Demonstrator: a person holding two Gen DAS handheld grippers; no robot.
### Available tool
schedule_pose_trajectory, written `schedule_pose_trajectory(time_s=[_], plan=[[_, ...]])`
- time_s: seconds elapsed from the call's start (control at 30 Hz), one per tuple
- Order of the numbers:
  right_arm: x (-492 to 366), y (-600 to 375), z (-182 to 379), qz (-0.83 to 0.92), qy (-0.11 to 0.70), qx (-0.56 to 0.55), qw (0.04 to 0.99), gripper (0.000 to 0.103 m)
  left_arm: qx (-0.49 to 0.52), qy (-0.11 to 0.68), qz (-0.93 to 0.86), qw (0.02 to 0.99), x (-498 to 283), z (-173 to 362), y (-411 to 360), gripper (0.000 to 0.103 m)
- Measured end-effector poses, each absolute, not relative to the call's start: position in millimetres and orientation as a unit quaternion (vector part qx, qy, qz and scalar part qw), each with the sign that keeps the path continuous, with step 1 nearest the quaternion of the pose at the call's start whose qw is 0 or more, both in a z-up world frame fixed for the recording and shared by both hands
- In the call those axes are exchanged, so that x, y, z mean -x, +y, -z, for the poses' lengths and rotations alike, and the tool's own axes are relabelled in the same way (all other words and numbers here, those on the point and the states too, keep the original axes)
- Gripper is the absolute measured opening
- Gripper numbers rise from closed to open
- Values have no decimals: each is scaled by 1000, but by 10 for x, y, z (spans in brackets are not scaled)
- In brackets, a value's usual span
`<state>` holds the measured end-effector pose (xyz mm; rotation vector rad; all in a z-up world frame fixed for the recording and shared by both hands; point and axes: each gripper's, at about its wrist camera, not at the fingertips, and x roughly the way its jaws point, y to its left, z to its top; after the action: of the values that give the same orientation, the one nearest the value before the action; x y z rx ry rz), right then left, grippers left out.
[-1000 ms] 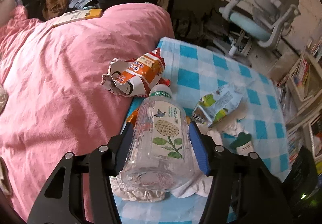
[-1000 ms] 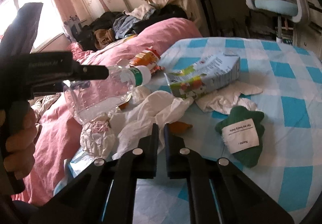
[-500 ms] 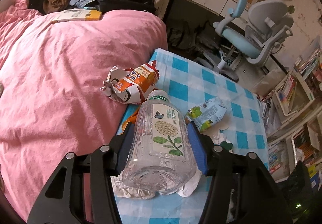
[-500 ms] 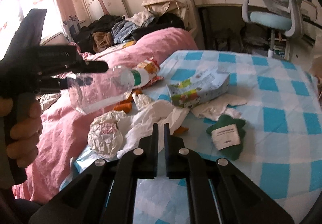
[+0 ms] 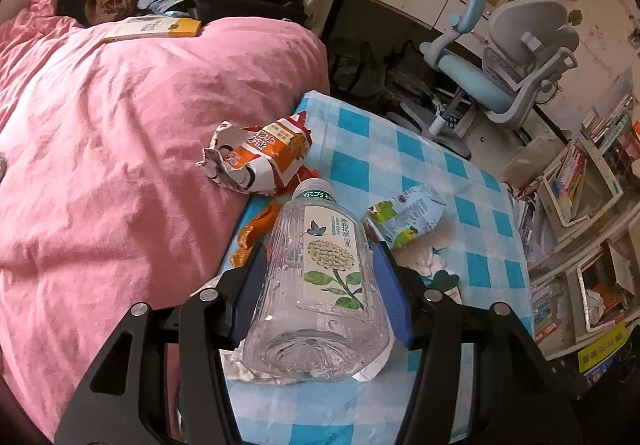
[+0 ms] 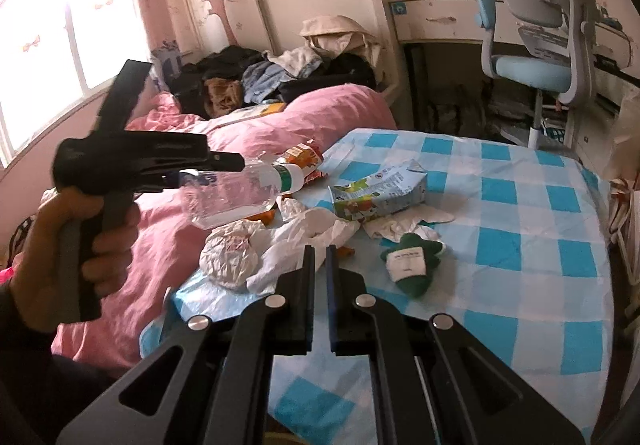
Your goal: Collect trash
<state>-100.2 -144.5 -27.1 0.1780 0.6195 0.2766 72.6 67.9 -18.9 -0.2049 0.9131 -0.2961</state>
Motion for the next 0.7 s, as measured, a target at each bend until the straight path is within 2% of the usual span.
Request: schedule_pose_trajectory(time_s=[0.27, 0.37, 0.4, 0.43, 0.5, 0.63, 0.7], plan=[[1195, -1617, 283, -169, 286, -116, 936, 6, 114, 429, 156, 882, -513, 181, 669, 52], [1168, -1593, 338, -185, 304, -116, 927, 6, 126, 424, 148, 885, -452, 181, 741, 52], [1093, -1558, 388, -187, 316, -119, 923, 14, 130, 423, 140, 886, -428, 185, 770, 52], [1031, -1542, 431, -190, 325, -129, 918, 38, 134, 422, 135, 886, -405, 195, 802, 52], [866, -1514, 555, -189, 341, -164, 906, 77, 146, 421, 127, 886, -363, 208, 863, 52], [423, -1314, 762, -189, 368, -184, 892, 75, 153, 415, 118, 889, -289, 194, 931, 52], [222, -1224, 880, -184, 382, -189, 886, 70, 148, 412, 116, 892, -298, 178, 933, 52]])
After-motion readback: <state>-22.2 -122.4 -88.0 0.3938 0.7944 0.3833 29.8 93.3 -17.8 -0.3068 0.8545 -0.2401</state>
